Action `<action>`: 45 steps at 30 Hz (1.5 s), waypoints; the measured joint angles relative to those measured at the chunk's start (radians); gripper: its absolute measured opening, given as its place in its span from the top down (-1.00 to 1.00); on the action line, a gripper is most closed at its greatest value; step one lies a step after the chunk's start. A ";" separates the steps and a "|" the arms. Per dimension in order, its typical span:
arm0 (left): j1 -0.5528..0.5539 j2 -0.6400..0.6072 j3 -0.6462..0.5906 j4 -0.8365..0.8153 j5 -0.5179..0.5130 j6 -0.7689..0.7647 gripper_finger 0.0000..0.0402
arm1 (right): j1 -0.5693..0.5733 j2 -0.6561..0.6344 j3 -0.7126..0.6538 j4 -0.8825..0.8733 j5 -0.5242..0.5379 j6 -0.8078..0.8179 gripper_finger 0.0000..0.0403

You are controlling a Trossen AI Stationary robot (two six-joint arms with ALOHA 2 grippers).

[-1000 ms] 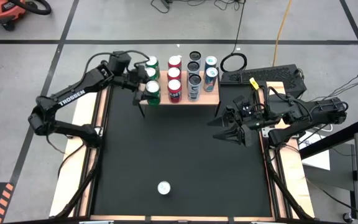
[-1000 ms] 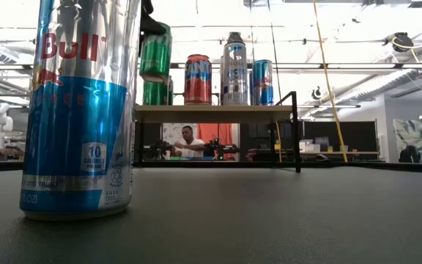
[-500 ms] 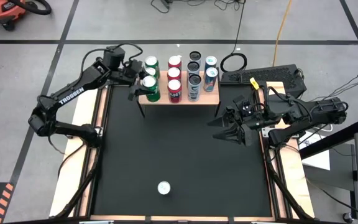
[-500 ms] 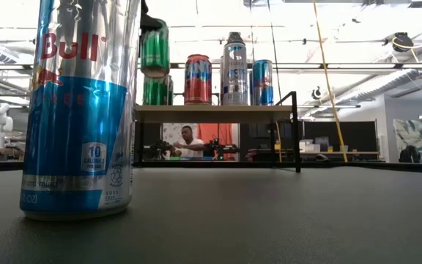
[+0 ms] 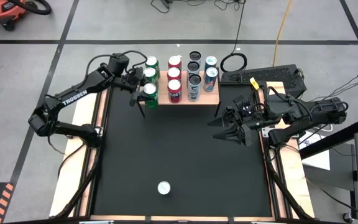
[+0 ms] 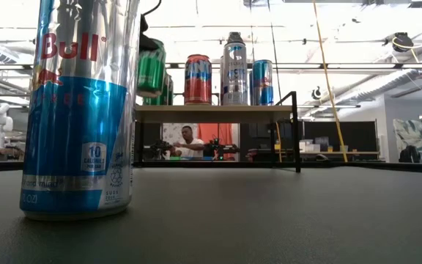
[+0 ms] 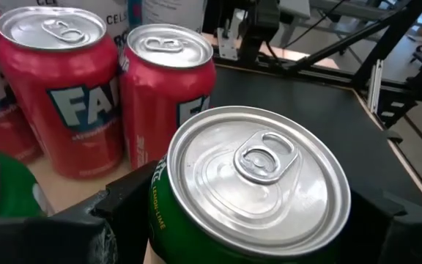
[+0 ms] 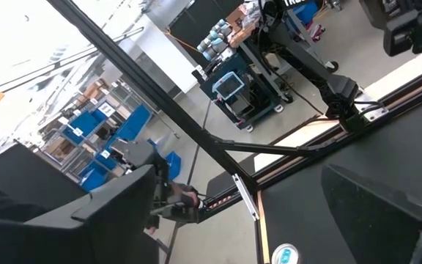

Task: Place canned beverage on shelf
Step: Put the green soda can on the shelf aligned with the other green soda can

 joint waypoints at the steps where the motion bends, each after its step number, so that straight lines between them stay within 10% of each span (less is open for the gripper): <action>1: 0.000 0.000 -0.006 0.006 0.000 0.000 -0.52 | 0.000 0.000 0.000 0.000 0.000 -0.003 -0.83; 22: 0.000 0.000 -0.018 0.009 -0.177 0.050 -0.52 | 0.000 0.000 0.000 0.000 0.000 -0.018 -0.83; 45: -0.026 0.000 -0.018 0.014 -0.118 -0.007 -0.52 | 0.000 0.000 0.000 0.000 0.000 -0.020 -0.83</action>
